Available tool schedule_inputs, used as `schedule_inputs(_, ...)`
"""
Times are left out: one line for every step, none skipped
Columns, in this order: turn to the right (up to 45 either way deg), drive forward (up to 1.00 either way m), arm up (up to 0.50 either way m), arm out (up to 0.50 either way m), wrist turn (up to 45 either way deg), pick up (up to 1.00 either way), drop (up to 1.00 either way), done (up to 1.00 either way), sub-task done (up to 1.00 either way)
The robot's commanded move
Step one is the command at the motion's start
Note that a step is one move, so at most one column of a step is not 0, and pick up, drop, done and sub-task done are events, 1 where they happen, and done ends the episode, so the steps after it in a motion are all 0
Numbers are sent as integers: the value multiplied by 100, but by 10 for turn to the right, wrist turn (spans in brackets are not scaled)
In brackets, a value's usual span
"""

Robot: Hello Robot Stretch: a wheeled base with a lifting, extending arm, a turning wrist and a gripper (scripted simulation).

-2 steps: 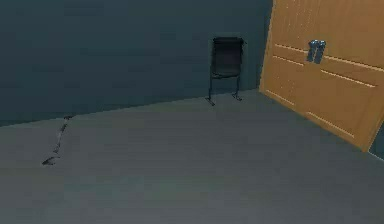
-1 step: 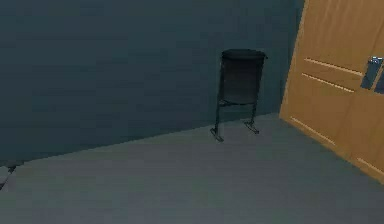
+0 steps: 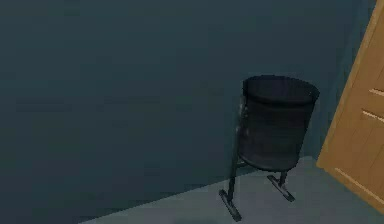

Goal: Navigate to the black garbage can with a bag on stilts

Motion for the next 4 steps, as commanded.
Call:
schedule_inputs(-90,0,0,0,0,0,0,0,0)
schedule_inputs(0,35,0,0,0,0,0,0,0)
schedule_inputs(420,0,0,0,0,0,0,0,0)
schedule_inputs(0,0,0,0,0,0,0,100,0)
